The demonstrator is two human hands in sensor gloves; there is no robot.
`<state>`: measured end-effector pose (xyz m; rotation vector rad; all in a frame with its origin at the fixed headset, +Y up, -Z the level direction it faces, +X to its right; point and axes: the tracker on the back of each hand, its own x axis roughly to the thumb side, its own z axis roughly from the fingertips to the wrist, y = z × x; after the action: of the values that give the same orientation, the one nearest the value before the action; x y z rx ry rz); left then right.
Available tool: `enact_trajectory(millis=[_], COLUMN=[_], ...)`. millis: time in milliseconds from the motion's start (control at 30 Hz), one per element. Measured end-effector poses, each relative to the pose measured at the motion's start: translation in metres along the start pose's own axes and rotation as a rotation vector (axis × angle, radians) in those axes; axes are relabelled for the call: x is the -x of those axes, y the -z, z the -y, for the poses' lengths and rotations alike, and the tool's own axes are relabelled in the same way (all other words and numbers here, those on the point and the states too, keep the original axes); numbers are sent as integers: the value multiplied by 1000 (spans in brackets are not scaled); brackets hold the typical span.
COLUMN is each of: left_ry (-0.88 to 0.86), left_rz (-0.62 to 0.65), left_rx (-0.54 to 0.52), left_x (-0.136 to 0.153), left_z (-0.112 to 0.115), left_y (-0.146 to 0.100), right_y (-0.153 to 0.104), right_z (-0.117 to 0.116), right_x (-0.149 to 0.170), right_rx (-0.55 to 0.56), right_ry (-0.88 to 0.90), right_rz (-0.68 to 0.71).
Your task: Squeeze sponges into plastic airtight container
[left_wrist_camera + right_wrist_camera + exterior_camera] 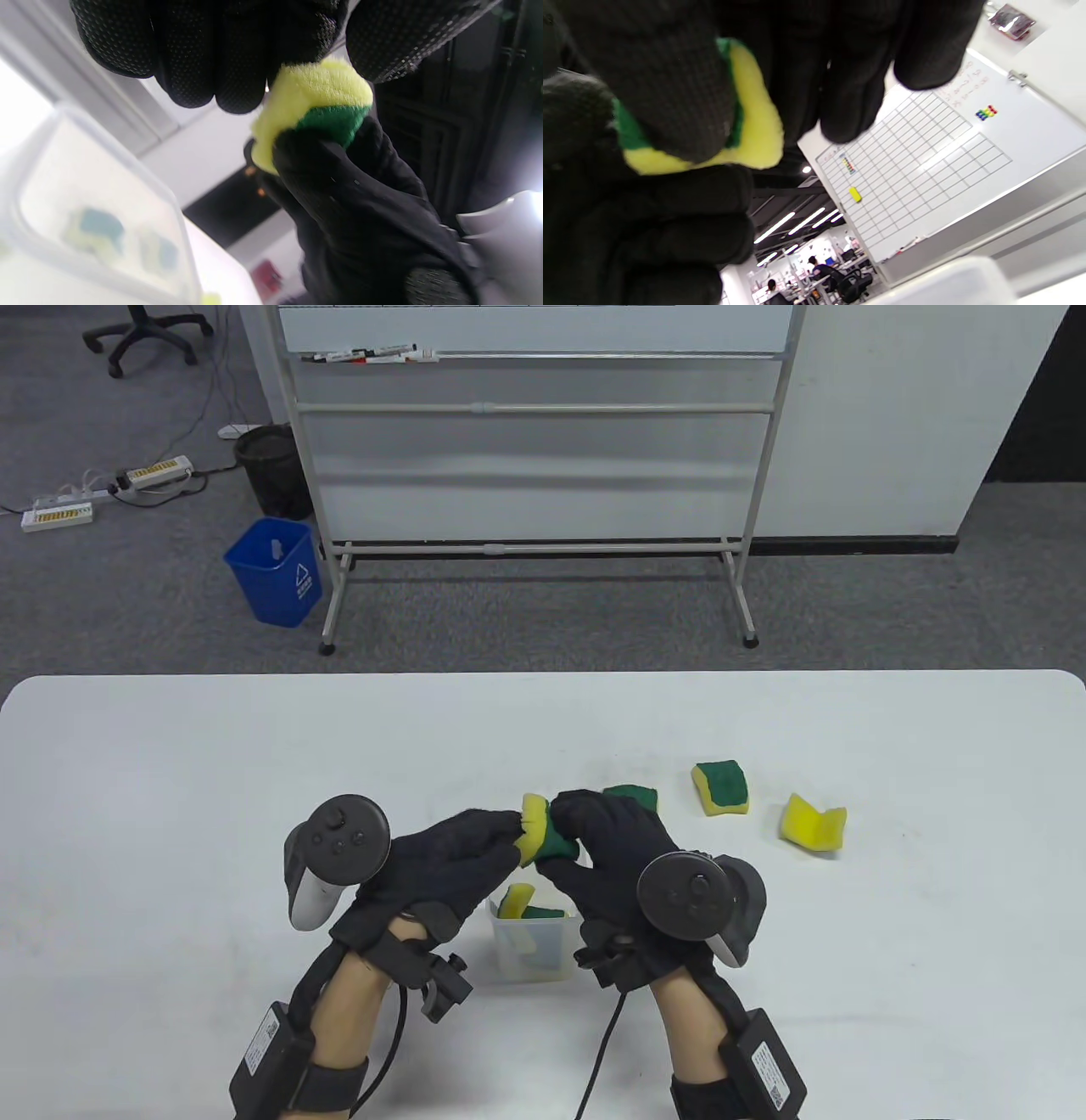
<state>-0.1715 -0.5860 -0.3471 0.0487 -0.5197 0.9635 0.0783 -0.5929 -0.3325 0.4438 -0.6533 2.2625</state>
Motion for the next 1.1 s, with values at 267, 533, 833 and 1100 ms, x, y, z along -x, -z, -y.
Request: enact_trajectory(millis=[267,533,833,1100], left_ry=[221,300,183,377], left_rz=[211,126,27,-58], left_rx=[48,-231,59,338], left_x=[-14,-6,19,31], left_z=[7,5,14,33], left_y=[0,-4,6,12], right_y=[1,0,-2,-1], right_z=[-3,-1,-2,-12], right_x=[-11,-8,-8,-10], right_rx=[-106,-42,6,-132], right_ry=[-35,103,18,-216], right_rz=[24,24,17,-15])
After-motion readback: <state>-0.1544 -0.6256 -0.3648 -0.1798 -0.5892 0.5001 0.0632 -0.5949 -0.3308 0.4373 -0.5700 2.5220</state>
